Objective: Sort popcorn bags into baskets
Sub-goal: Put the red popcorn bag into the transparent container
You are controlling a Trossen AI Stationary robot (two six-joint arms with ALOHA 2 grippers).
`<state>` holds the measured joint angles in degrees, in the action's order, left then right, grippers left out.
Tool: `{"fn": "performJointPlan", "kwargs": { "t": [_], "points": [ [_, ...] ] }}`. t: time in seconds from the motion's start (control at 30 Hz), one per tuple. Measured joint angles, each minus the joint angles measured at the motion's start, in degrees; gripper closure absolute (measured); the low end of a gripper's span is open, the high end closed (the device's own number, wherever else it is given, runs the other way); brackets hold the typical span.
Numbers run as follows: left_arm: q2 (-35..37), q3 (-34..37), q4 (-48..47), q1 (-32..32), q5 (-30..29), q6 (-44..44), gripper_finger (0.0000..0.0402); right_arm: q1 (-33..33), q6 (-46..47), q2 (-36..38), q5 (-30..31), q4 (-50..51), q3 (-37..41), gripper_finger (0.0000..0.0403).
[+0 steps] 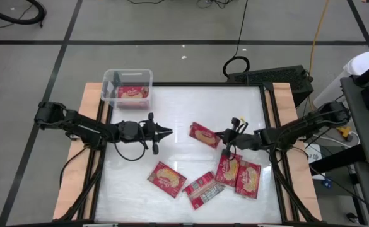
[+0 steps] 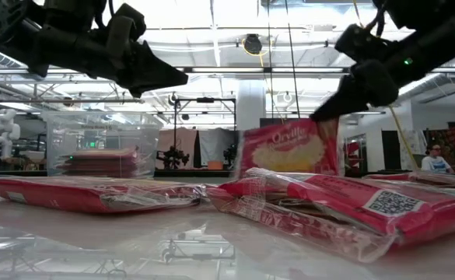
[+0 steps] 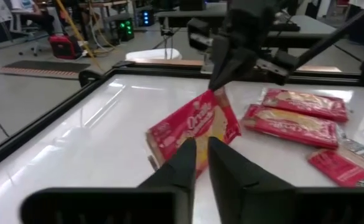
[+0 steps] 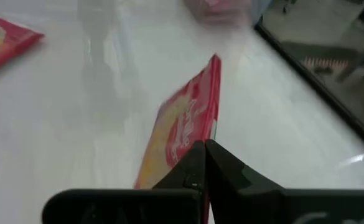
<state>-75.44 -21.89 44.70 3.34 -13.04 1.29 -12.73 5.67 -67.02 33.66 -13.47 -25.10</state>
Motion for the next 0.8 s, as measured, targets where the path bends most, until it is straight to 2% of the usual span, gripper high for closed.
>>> {"fn": "performJointPlan", "kwargs": {
  "t": [0.23, 0.4, 0.6, 0.8],
  "points": [
    [-0.46, -0.02, 0.10, -3.97, 0.00, 0.74, 0.0258, 3.05, -4.85, -0.23, -3.96, -5.29, -0.02, 0.0402],
    [-3.46, -0.05, 2.66, -6.41, 0.04, 0.85, 0.0213, 4.61, -5.09, -1.42, -7.91, -5.66, -0.02, 0.0402],
    [-11.37, -1.34, 9.25, -8.47, 2.79, 1.63, 0.0190, 5.26, -5.66, -5.31, -9.97, -8.05, -0.04, 0.0402],
    [-20.07, -7.58, 9.15, -10.15, 5.52, 1.38, 0.0188, 5.46, -11.15, -9.63, -11.67, -15.88, -0.06, 0.0402]
  ]
}}
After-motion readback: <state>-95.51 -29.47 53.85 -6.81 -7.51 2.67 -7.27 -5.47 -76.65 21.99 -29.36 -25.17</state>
